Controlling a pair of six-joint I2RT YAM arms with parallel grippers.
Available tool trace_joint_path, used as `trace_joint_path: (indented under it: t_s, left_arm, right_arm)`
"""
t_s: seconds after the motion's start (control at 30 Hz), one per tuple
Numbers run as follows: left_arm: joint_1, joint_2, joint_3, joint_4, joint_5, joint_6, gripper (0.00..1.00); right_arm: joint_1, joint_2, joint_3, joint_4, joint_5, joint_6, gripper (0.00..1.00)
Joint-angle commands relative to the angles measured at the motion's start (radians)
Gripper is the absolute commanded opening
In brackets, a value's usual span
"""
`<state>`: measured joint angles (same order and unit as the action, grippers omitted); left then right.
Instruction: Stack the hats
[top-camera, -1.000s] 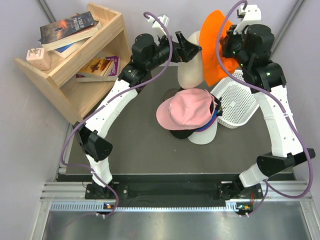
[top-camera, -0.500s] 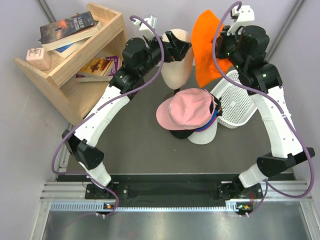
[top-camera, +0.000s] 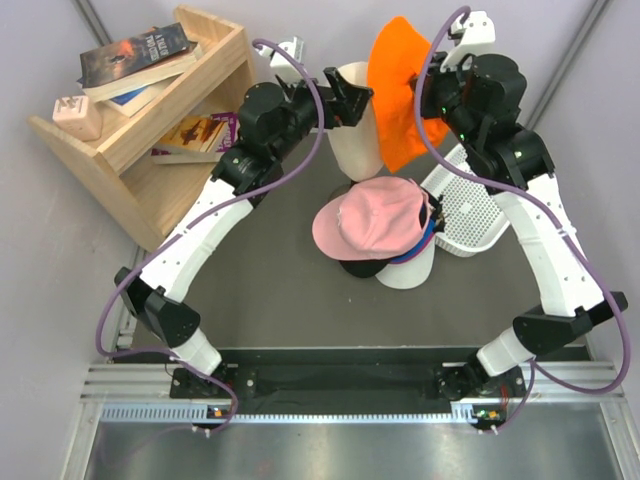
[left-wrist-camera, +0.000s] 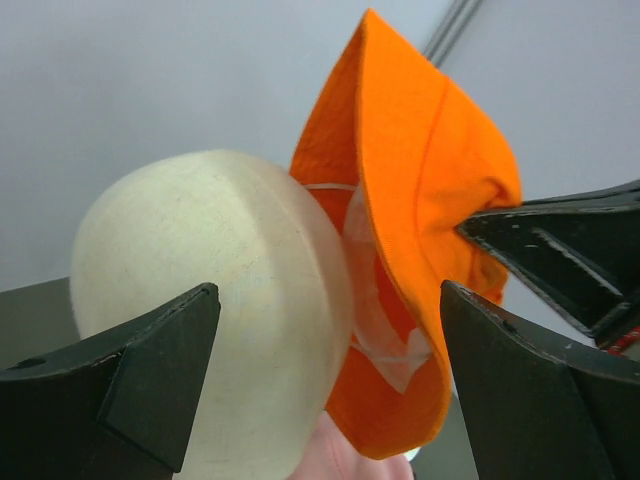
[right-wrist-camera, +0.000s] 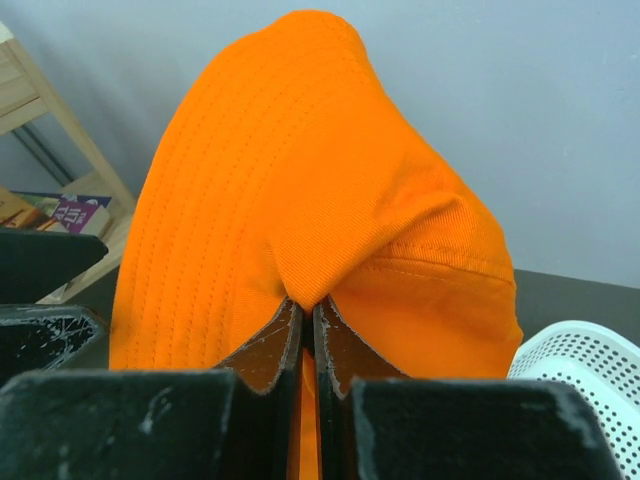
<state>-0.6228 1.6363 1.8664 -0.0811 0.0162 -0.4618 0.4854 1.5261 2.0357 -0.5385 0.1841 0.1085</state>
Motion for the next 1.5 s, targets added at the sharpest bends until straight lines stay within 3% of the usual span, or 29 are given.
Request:
trace_joint_path:
  t_s: [0.0, 0.23, 0.47, 0.57, 0.6, 0.67, 0.7, 0.8, 0.83, 0.9, 0.93, 1.03, 1.2, 1.47]
  left_arm:
    - [-0.003, -0.043, -0.003, 0.161, 0.108, -0.049, 0.94]
    - [-0.005, 0.028, 0.043, 0.147, 0.149, -0.095, 0.9]
    - [-0.005, 0.1, 0.114, 0.148, 0.229, -0.143, 0.71]
    - [-0.005, 0.12, 0.119, 0.184, 0.255, -0.176, 0.37]
    - [-0.005, 0.123, 0.119, 0.182, 0.245, -0.184, 0.18]
    - [-0.002, 0.125, 0.117, 0.175, 0.205, -0.184, 0.02]
    - [0.0, 0.129, 0.117, 0.173, 0.193, -0.179, 0.0]
    - [0.021, 0.146, 0.145, 0.182, 0.182, -0.202, 0.0]
    - [0.038, 0.152, 0.149, 0.191, 0.185, -0.216, 0.0]
    - [0.061, 0.174, 0.177, 0.22, 0.206, -0.274, 0.0]
    - [0.083, 0.18, 0.188, 0.224, 0.211, -0.29, 0.0]
    - [0.115, 0.189, 0.206, 0.256, 0.203, -0.333, 0.0]
    - [0.153, 0.171, 0.18, 0.288, 0.191, -0.397, 0.0]
    - [0.198, 0.031, -0.116, 0.351, 0.124, -0.479, 0.0]
  right_arm:
    - [0.028, -0.007, 0.012, 0.077, 0.026, 0.008, 0.0]
    - [0.048, -0.004, 0.024, 0.091, 0.04, -0.003, 0.0]
    - [0.051, -0.012, 0.026, 0.101, 0.046, -0.006, 0.0]
    - [0.053, -0.015, 0.021, 0.104, 0.064, -0.013, 0.0]
    - [0.053, -0.018, 0.017, 0.109, 0.075, -0.016, 0.0]
    - [0.055, -0.029, -0.002, 0.129, 0.09, -0.026, 0.0]
    - [0.055, -0.033, -0.006, 0.136, 0.103, -0.027, 0.02]
    - [0.056, -0.053, -0.031, 0.166, 0.129, -0.043, 0.2]
    - [0.056, -0.058, -0.044, 0.173, 0.135, -0.049, 0.38]
    - [0.058, -0.067, -0.054, 0.187, 0.149, -0.058, 0.57]
    - [0.056, -0.067, -0.058, 0.187, 0.15, -0.064, 0.72]
    - [0.058, -0.072, -0.075, 0.189, 0.169, -0.07, 0.89]
    - [0.056, -0.099, -0.124, 0.218, 0.196, -0.073, 0.94]
    - [0.058, -0.106, -0.15, 0.238, 0.224, -0.09, 0.98]
